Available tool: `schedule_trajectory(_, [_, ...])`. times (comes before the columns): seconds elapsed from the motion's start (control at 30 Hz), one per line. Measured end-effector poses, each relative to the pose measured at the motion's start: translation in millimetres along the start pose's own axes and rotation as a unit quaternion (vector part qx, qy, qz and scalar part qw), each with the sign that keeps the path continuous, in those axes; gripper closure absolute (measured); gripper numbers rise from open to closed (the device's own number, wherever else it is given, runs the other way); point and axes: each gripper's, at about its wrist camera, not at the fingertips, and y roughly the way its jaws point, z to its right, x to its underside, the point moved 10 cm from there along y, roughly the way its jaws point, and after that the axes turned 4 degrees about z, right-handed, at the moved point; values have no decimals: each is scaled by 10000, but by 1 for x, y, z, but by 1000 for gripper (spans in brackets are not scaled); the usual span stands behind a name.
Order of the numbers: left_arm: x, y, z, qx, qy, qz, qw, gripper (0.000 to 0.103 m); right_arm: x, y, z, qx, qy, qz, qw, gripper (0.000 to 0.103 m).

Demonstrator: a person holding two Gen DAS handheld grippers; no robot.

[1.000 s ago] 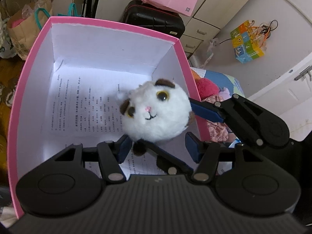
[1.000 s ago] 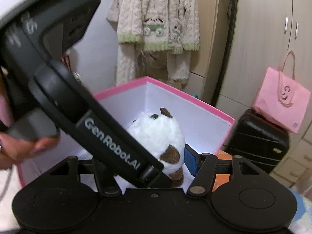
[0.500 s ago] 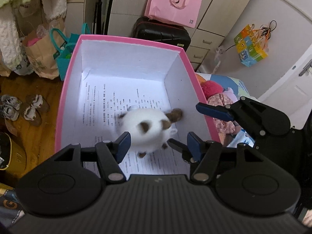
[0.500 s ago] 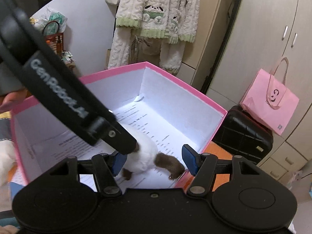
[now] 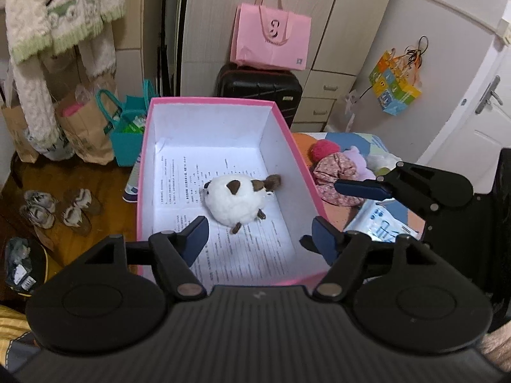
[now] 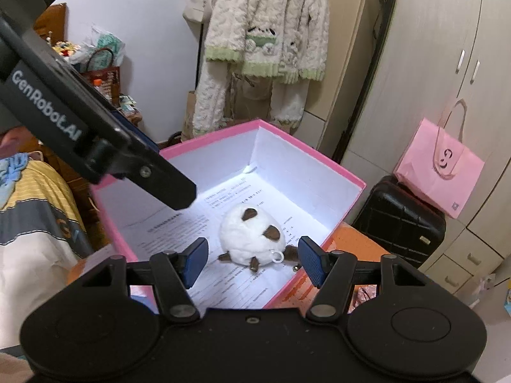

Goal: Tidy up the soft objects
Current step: 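Open the left gripper to drop the plush toy into the box, then move the left gripper back to the blue-lettered wet-wipe pack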

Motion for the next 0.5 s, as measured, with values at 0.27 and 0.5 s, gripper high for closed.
schedule_trajectory(0.27, [16, -51, 20, 79, 240, 183, 9995, 26, -6, -51, -20, -207, -70, 195, 9996, 34])
schedule_trajectory(0.5, [39, -71, 42, 136, 560, 231, 9981, 21, 3, -89, -33, -372, -130, 300, 9988, 33])
